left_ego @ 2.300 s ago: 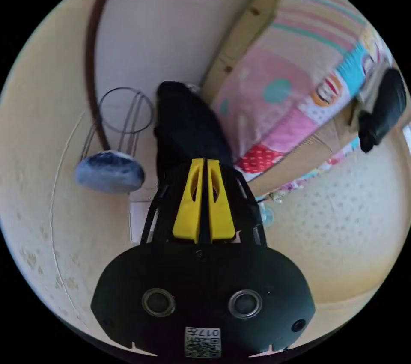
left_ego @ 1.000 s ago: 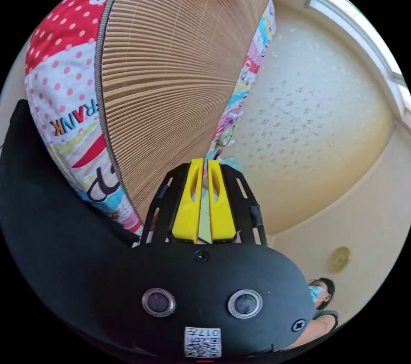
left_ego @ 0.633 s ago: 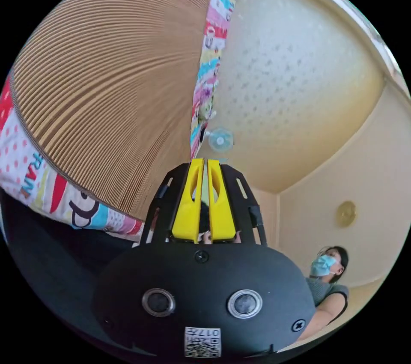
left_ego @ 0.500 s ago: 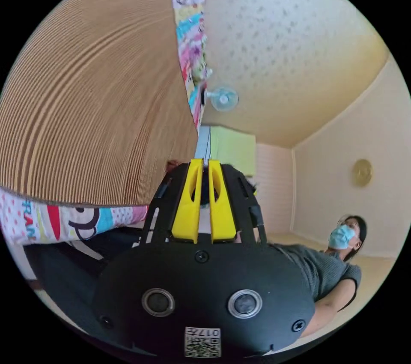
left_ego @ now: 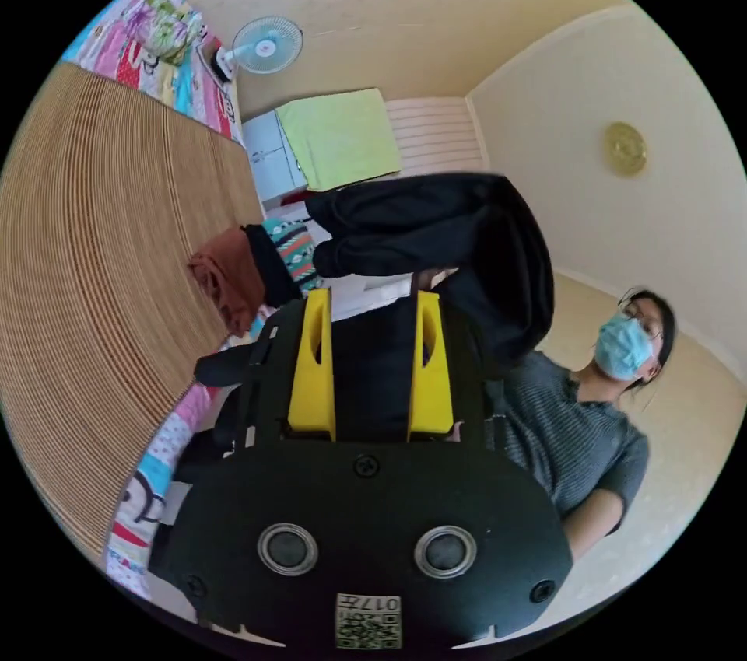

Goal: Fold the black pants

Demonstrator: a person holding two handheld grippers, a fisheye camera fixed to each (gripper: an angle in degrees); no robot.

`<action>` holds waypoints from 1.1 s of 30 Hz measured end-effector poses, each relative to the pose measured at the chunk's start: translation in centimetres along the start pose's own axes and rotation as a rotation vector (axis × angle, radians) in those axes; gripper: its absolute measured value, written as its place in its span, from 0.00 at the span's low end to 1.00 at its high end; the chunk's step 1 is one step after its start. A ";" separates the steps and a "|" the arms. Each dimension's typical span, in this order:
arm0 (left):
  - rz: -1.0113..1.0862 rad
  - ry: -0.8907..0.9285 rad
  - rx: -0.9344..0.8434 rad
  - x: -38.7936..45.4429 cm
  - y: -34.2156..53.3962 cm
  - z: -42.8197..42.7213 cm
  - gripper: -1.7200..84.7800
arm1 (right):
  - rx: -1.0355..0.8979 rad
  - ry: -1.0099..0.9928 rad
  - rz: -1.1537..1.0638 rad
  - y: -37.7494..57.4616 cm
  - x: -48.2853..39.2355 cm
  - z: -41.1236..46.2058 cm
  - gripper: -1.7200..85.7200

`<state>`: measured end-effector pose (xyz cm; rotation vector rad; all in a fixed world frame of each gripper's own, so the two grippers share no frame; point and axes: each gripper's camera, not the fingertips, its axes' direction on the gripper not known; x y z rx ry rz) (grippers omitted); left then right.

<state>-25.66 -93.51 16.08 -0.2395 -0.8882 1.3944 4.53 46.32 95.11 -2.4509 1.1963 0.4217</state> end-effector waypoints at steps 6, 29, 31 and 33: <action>-0.300 0.681 -0.131 -7.2 0.0 9.5 0.25 | 0.398 -0.610 -0.139 10.9 5.0 5.7 0.02; 0.707 -0.549 0.140 5.1 -3.8 16.1 0.06 | -0.384 0.384 0.871 30.2 4.1 21.8 0.16; 0.540 -0.726 0.085 0.3 -6.3 22.2 0.06 | -0.603 0.394 0.826 33.0 3.5 28.4 0.24; 0.432 -0.717 0.088 -4.1 -7.5 25.3 0.06 | -0.790 0.429 0.801 36.0 3.1 33.0 0.28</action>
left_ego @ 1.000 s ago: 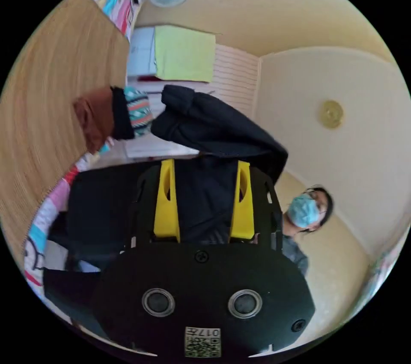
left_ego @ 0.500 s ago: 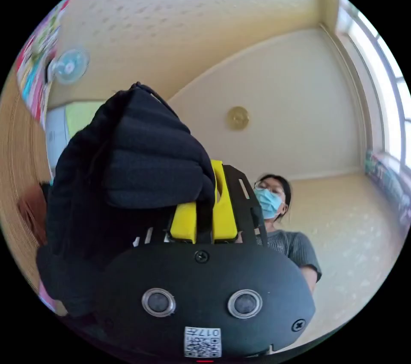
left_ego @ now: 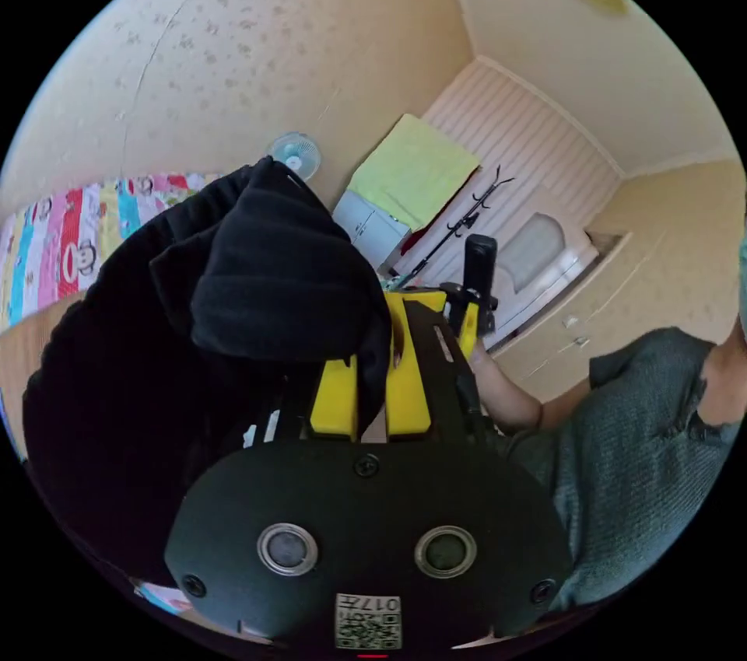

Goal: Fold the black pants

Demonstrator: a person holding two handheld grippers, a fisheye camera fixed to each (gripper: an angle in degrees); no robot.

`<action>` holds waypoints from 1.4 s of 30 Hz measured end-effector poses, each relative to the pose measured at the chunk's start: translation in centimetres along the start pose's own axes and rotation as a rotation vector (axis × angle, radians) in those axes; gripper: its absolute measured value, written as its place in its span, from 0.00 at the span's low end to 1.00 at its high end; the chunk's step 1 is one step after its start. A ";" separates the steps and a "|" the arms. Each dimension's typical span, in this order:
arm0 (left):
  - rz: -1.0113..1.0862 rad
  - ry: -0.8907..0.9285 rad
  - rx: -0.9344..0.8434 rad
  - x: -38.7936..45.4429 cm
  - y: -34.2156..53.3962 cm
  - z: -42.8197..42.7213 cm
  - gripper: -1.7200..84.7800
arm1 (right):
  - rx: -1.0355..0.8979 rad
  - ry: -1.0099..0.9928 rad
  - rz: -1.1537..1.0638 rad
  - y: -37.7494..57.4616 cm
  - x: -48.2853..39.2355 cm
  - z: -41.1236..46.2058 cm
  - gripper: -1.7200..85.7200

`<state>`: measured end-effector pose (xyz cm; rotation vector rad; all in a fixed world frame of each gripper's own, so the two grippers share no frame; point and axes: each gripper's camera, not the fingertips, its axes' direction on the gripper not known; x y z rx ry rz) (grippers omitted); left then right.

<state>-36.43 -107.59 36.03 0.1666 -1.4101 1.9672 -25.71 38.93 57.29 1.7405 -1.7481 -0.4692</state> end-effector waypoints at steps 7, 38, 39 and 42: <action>-0.007 -0.044 -0.104 2.6 0.3 12.9 0.08 | -0.150 0.312 0.051 -0.1 -1.1 8.3 0.13; 0.292 -0.106 0.098 13.5 3.7 24.3 0.29 | 0.976 -1.277 -0.325 -2.9 10.5 -21.1 0.03; 0.324 -0.112 0.268 15.1 4.1 23.0 0.22 | 0.981 -1.313 -0.298 -2.7 11.0 -20.7 0.03; 0.406 -0.064 0.507 16.8 5.0 19.9 0.05 | 0.950 -1.310 -0.206 -1.7 12.3 -20.6 0.04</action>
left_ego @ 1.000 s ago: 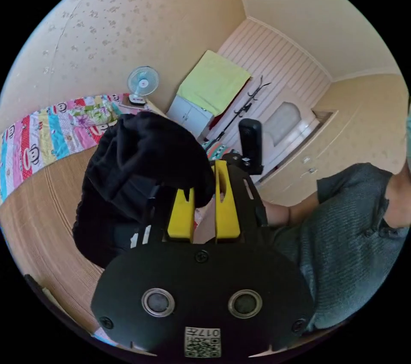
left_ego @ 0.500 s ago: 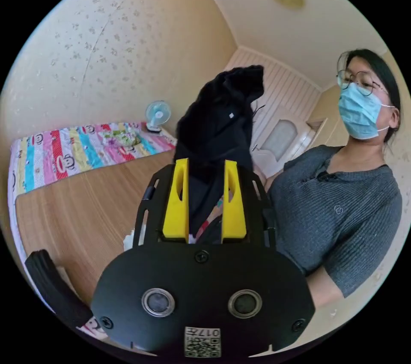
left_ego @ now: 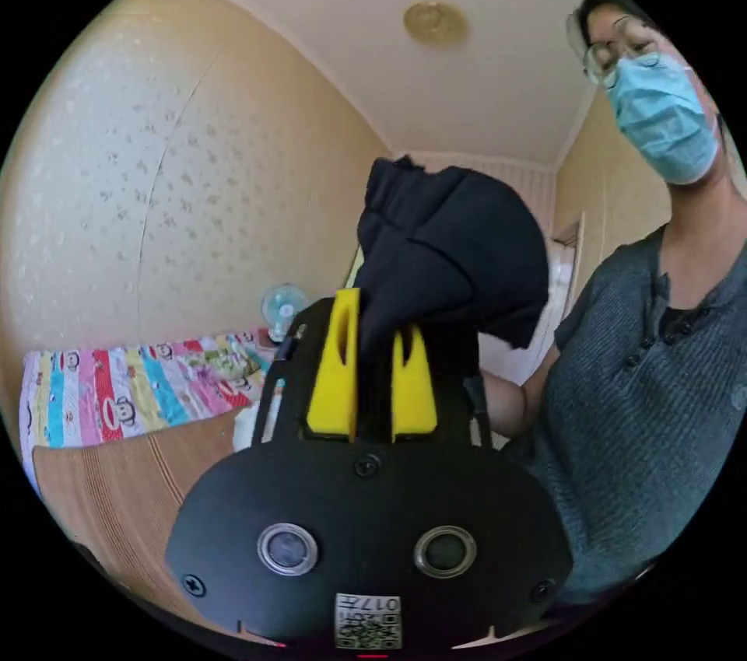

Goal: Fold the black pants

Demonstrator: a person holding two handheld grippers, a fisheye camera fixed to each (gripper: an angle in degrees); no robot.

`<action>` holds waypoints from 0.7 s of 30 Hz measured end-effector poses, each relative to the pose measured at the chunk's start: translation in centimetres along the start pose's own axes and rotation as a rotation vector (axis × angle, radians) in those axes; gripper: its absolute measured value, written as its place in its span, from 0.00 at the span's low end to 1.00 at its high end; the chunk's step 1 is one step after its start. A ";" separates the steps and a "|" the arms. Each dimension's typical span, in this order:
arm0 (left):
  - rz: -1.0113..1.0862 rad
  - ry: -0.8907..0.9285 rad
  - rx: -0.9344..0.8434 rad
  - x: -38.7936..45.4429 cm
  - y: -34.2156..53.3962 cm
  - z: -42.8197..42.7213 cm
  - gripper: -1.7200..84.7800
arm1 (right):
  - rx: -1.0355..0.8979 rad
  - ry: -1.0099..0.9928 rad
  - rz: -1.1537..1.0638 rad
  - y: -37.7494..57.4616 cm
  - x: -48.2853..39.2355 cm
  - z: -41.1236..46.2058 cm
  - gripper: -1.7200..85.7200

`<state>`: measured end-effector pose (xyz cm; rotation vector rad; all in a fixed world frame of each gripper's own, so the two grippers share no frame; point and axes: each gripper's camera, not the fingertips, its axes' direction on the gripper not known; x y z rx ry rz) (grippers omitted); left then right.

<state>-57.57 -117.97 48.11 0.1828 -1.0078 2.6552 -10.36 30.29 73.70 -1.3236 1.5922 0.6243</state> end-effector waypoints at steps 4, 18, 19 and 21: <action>-0.133 0.138 0.100 -2.5 -1.8 -2.2 0.03 | -0.119 0.393 0.039 -0.2 -3.6 -2.2 0.04; -0.069 0.053 0.084 3.4 -6.8 -1.3 0.02 | -0.542 1.277 0.025 3.0 -10.6 -1.1 0.15; -0.060 0.048 0.068 4.2 -7.5 -1.2 0.03 | -0.555 1.288 -0.001 2.9 -10.8 -0.7 0.17; -0.057 0.039 0.051 5.3 -8.4 -1.0 0.03 | -0.601 1.312 -0.031 2.8 -10.8 0.0 0.21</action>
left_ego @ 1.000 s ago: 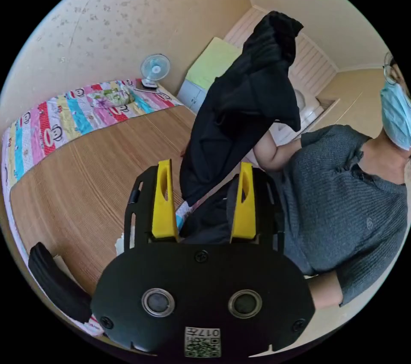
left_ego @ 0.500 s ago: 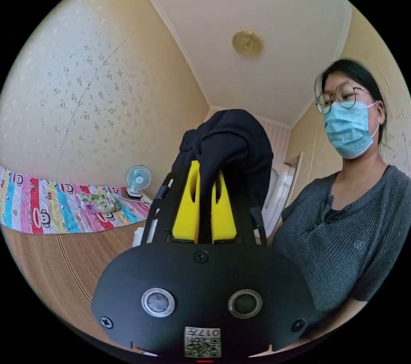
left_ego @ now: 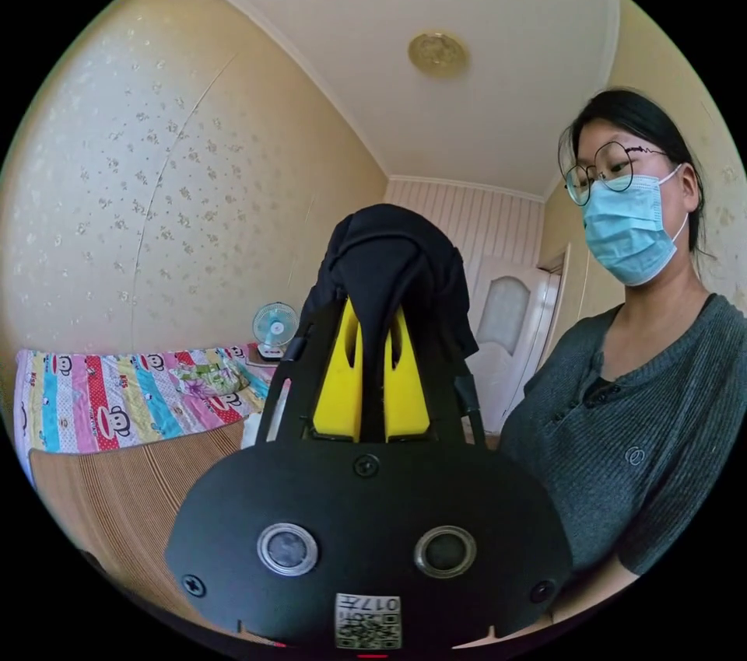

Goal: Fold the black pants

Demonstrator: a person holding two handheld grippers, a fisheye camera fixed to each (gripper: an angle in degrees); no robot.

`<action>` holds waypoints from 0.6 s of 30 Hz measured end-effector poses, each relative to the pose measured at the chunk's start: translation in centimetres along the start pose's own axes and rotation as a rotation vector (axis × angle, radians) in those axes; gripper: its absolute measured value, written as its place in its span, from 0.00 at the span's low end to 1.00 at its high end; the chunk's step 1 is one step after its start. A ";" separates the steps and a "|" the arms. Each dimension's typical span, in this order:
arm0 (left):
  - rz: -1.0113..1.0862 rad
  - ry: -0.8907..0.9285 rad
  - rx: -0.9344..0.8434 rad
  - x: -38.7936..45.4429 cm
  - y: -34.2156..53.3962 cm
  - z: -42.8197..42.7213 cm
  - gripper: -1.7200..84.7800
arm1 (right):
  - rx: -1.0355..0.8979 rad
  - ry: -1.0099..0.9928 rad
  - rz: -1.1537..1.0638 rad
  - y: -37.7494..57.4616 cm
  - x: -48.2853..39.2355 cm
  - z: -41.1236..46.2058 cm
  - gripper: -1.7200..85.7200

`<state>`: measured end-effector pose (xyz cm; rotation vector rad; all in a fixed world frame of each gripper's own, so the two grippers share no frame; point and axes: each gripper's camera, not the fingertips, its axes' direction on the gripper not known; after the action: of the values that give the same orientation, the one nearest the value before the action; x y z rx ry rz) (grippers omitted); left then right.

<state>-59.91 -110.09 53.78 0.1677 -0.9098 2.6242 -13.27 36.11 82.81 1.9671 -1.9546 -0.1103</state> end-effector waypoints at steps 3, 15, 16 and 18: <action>-0.009 -0.002 -0.014 1.3 -1.3 -0.2 0.03 | -0.003 -0.159 -0.018 -0.3 0.8 -0.3 0.22; -0.151 -0.101 -0.037 4.1 -6.5 -1.4 0.02 | 0.116 -0.951 0.174 3.6 8.2 0.4 0.20; -0.153 -0.108 -0.055 4.4 -7.2 -1.2 0.02 | 0.105 -0.832 0.182 3.5 7.9 0.2 0.18; -0.151 -0.126 -0.092 5.0 -8.3 -0.7 0.02 | 0.061 -0.624 0.206 2.7 7.2 -0.2 0.09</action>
<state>-61.48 -102.08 59.13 0.3668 -1.0156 2.4507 -15.53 29.11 85.23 1.8998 -2.5515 -0.6893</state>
